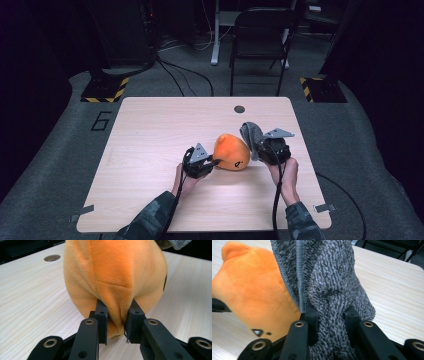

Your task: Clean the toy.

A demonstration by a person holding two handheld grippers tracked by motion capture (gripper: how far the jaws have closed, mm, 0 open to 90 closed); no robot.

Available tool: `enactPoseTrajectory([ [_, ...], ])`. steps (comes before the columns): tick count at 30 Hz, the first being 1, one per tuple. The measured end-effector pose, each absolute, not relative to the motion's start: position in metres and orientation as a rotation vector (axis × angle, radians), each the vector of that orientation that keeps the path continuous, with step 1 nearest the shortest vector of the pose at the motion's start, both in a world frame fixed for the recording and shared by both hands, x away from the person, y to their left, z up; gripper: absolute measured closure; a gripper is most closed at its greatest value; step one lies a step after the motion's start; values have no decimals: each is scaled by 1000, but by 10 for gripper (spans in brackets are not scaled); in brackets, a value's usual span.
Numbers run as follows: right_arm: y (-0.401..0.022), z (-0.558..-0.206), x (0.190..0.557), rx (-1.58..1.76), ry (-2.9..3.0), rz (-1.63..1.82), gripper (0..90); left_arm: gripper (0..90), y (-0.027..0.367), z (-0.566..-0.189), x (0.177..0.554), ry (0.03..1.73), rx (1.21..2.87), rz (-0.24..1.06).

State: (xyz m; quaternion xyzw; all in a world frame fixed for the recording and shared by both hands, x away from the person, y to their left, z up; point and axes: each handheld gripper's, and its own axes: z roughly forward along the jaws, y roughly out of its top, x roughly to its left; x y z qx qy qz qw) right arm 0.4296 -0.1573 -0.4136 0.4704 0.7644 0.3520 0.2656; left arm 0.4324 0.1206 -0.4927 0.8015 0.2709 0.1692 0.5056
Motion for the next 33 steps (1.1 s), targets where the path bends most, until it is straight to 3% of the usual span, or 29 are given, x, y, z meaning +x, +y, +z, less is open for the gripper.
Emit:
enactPoseTrajectory([
  [12, -166, -399, 424, 1261, 2032, 993, 717, 751, 126, -474, 429, 740, 1918, 315],
  [19, -138, -388, 414, 1217, 2129, 1123, 716, 747, 109, -486, 424, 691, 2005, 347],
  [25, -101, -404, 413, 1132, 2225, 1019, 717, 747, 106, -487, 422, 657, 2038, 376],
  [33, -123, -424, 428, 1240, 2253, 913, 718, 742, 108, -491, 425, 641, 2042, 374],
])
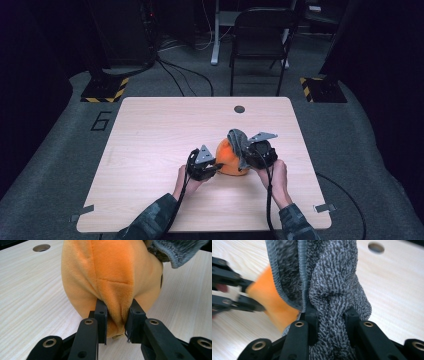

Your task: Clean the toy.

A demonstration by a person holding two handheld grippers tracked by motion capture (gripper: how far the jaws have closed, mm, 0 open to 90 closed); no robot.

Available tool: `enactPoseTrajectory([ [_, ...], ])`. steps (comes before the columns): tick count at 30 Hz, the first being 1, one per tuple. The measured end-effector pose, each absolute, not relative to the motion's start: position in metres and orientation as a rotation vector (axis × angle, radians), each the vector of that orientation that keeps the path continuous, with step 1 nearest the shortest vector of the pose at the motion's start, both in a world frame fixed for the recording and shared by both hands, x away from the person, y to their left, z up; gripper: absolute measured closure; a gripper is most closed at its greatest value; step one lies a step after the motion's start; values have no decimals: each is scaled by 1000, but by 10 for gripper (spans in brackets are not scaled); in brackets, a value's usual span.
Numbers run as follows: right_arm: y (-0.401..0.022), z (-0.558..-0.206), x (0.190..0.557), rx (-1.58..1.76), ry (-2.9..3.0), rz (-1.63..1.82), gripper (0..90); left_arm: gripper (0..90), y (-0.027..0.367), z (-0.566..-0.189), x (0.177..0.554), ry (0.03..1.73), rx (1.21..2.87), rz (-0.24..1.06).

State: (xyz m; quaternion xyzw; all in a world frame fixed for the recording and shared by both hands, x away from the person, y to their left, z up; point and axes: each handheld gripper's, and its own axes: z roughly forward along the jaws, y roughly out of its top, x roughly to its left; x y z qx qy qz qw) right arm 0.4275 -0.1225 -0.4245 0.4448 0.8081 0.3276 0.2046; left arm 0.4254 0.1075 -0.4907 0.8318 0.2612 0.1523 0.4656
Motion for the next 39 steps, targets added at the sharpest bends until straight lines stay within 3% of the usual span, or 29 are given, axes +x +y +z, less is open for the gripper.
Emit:
enactPoseTrajectory([
  [13, -161, -460, 451, 1444, 2306, 694, 718, 734, 109, -493, 427, 596, 2026, 388],
  [18, -155, -426, 438, 1360, 2225, 792, 719, 734, 109, -493, 427, 585, 2028, 393],
  [24, -119, -399, 414, 1158, 2194, 945, 718, 734, 108, -493, 426, 581, 2031, 398],
  [28, -108, -407, 416, 1130, 2231, 884, 719, 734, 109, -494, 427, 580, 2034, 399],
  [39, -155, -455, 447, 1390, 2314, 711, 720, 733, 106, -493, 425, 543, 2044, 416],
])
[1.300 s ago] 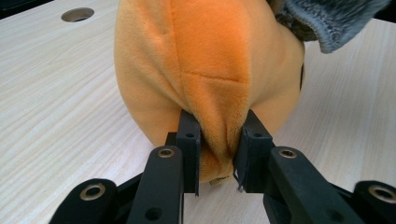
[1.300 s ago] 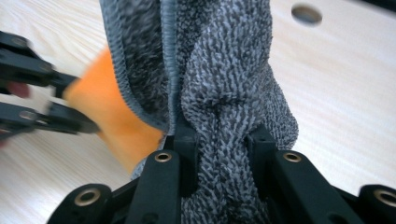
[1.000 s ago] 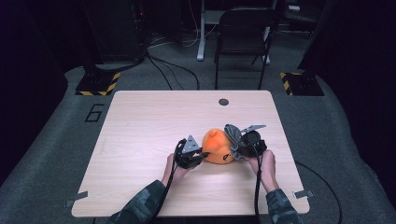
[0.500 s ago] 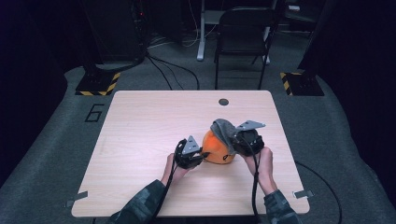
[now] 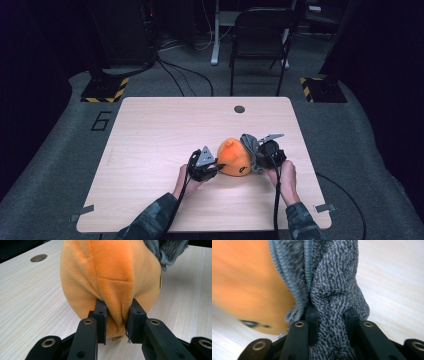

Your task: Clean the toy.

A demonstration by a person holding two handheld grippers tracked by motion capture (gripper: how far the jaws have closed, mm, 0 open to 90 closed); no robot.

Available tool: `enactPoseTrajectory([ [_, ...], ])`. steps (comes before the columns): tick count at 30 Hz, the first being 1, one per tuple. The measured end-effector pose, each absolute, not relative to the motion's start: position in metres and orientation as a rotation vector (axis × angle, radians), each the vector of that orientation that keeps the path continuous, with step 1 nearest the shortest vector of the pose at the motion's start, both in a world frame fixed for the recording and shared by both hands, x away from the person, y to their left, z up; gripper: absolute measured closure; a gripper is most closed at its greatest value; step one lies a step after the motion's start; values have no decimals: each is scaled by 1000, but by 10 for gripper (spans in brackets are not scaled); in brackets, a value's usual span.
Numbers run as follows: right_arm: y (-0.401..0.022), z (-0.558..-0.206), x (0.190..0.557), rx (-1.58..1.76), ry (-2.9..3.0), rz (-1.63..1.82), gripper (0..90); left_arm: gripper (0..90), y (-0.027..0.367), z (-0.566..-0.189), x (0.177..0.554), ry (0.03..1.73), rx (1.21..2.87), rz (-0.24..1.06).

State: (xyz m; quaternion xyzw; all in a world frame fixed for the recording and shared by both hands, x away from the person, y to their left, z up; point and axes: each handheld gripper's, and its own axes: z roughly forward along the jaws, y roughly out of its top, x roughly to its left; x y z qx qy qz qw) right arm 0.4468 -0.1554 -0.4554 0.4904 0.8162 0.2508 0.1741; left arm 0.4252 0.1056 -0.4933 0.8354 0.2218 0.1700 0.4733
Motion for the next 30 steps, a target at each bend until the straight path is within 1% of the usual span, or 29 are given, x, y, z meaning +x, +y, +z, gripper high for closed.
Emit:
enactPoseTrajectory([
  [4, -162, -468, 453, 1439, 2347, 635, 719, 733, 106, -493, 426, 540, 2047, 417],
  [6, -163, -465, 453, 1430, 2341, 641, 719, 733, 107, -493, 426, 537, 2050, 417],
  [10, -163, -440, 445, 1383, 2255, 742, 718, 732, 107, -494, 427, 539, 2046, 405],
  [13, -158, -414, 432, 1342, 2183, 907, 717, 730, 106, -494, 426, 532, 2052, 417],
  [16, -146, -404, 424, 1255, 2191, 977, 718, 729, 106, -494, 426, 533, 2053, 421],
  [19, -130, -414, 425, 1232, 2241, 904, 722, 722, 106, -494, 426, 537, 2054, 419],
  [23, -126, -432, 430, 1233, 2270, 855, 730, 697, 106, -495, 427, 544, 2057, 418],
  [24, -126, -433, 430, 1227, 2273, 861, 731, 686, 106, -495, 427, 542, 2056, 415],
  [26, -127, -434, 429, 1226, 2272, 859, 732, 636, 106, -495, 427, 543, 2059, 422],
  [30, -127, -438, 431, 1210, 2265, 850, 733, 464, 108, -492, 428, 539, 2072, 407],
])
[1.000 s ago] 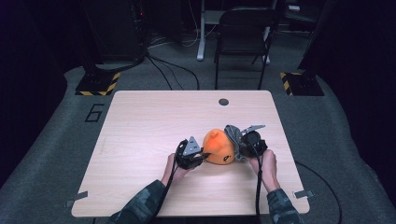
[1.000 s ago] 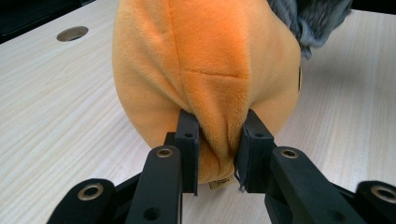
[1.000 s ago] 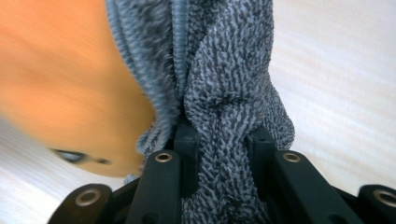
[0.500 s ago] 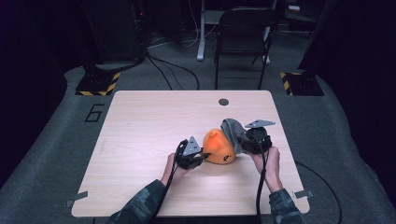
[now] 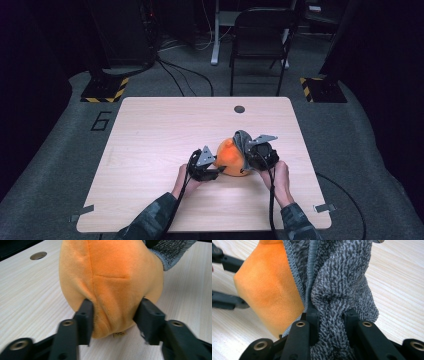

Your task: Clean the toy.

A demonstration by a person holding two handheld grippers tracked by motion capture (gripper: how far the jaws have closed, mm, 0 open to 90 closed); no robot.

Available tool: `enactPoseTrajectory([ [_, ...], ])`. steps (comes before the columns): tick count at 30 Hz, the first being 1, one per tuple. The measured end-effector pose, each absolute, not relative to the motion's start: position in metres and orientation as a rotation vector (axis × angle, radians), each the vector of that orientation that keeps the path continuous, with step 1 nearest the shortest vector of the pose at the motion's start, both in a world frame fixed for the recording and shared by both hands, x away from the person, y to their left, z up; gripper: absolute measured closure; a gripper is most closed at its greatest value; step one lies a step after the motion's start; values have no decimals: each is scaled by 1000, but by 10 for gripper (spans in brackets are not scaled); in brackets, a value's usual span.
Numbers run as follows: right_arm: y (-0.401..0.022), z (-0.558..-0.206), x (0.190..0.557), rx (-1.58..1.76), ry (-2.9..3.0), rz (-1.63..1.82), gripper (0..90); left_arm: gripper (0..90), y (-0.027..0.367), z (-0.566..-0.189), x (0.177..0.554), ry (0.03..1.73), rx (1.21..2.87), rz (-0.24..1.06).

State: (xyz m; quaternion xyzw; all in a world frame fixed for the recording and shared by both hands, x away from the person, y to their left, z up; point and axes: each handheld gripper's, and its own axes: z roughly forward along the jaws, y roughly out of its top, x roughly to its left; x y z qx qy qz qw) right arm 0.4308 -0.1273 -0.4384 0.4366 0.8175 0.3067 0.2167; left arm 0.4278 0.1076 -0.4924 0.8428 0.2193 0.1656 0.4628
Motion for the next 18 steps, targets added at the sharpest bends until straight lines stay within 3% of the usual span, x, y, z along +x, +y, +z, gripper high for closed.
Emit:
enactPoseTrajectory([
  [6, -129, -438, 431, 1218, 2265, 845, 733, 335, 121, -492, 429, 562, 2082, 330],
  [11, -129, -438, 431, 1212, 2267, 841, 732, 327, 131, -497, 430, 612, 2107, 281],
  [18, -129, -438, 431, 1220, 2265, 839, 731, 381, 126, -512, 433, 644, 2138, 210],
])
